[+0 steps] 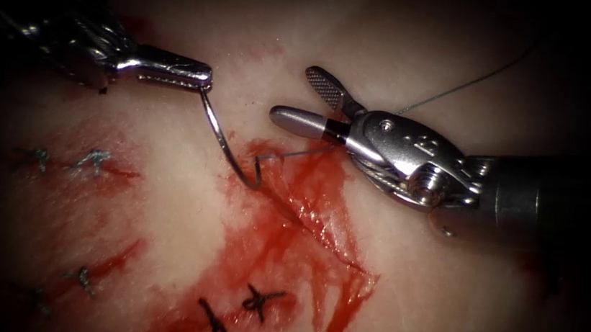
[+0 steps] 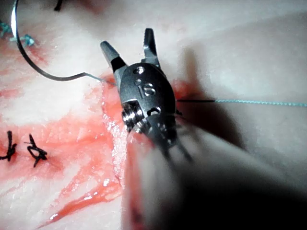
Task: Wound Closure
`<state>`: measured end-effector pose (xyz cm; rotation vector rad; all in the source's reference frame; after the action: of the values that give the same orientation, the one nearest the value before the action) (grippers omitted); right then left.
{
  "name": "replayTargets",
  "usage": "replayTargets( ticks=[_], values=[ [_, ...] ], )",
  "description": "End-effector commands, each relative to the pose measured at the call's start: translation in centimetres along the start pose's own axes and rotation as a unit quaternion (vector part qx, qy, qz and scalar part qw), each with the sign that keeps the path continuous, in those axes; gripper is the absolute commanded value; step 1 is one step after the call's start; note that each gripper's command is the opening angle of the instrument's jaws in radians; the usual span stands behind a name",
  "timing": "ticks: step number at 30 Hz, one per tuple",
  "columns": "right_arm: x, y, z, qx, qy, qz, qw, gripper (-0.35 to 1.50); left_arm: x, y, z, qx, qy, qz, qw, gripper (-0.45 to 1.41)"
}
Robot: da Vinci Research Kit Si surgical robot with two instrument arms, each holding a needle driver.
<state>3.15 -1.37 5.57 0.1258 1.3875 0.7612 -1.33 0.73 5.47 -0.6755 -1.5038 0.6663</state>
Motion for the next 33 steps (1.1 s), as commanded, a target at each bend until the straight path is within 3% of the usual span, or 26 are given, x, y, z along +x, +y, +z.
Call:
replayTargets(
  ticks=[1, 3, 6, 7, 8, 9, 14, 20, 24, 26, 27, 28, 33],
  values=[
    [-0.02, -0.02, 0.09, 0.004, 0.001, -0.005, 1.000, 0.86, 0.05, -0.04, 0.04, -0.009, -0.003, -0.006, 1.000, -0.45],
    [-0.02, -0.03, 0.10, 0.014, 0.000, -0.017, 1.000, 0.79, 0.04, -0.04, 0.03, -0.027, -0.012, -0.022, 0.999, -0.45],
    [-0.01, -0.08, 0.12, 0.043, -0.002, -0.041, 0.998, 0.46, 0.05, 0.01, 0.02, -0.063, -0.020, -0.029, 0.997, -0.45],
    [-0.01, -0.08, 0.12, 0.043, -0.002, -0.041, 0.998, 0.46, 0.05, 0.01, 0.02, -0.063, -0.020, -0.029, 0.997, -0.45],
    [-0.01, -0.12, 0.14, 0.063, -0.003, -0.050, 0.997, 0.14, 0.06, 0.06, 0.00, -0.085, -0.027, -0.033, 0.995, -0.45],
    [-0.02, -0.16, 0.18, 0.088, -0.005, -0.057, 0.994, -0.07, 0.06, 0.11, -0.01, -0.094, -0.029, -0.036, 0.994, -0.45],
    [-0.01, -0.24, 0.21, 0.141, -0.007, -0.069, 0.988, 0.09, 0.05, 0.17, -0.05, -0.097, -0.031, -0.043, 0.994, -0.45],
    [0.21, -0.09, 0.09, 0.106, -0.003, -0.067, 0.992, 0.22, 0.05, 0.10, -0.04, -0.073, -0.033, -0.013, 0.997, -0.45],
    [0.26, 0.02, 0.02, 0.104, -0.001, -0.076, 0.992, 0.09, 0.05, 0.14, -0.07, -0.068, -0.036, -0.015, 0.997, -0.45],
    [0.21, 0.01, 0.03, 0.127, -0.001, -0.084, 0.988, -0.01, 0.06, 0.17, -0.09, -0.072, -0.038, -0.014, 0.997, -0.45],
    [0.18, -0.02, 0.04, 0.150, -0.001, -0.085, 0.985, -0.25, 0.06, 0.18, -0.10, -0.072, -0.038, -0.008, 0.997, -0.45],
    [0.16, -0.03, 0.06, 0.160, -0.003, -0.086, 0.983, -0.35, 0.07, 0.18, -0.10, -0.072, -0.038, -0.009, 0.997, -0.45],
    [-0.06, -0.24, 0.19, 0.212, -0.032, -0.092, 0.972, -0.35, 0.08, 0.27, -0.13, -0.093, -0.041, -0.006, 0.995, -0.45]
  ],
)
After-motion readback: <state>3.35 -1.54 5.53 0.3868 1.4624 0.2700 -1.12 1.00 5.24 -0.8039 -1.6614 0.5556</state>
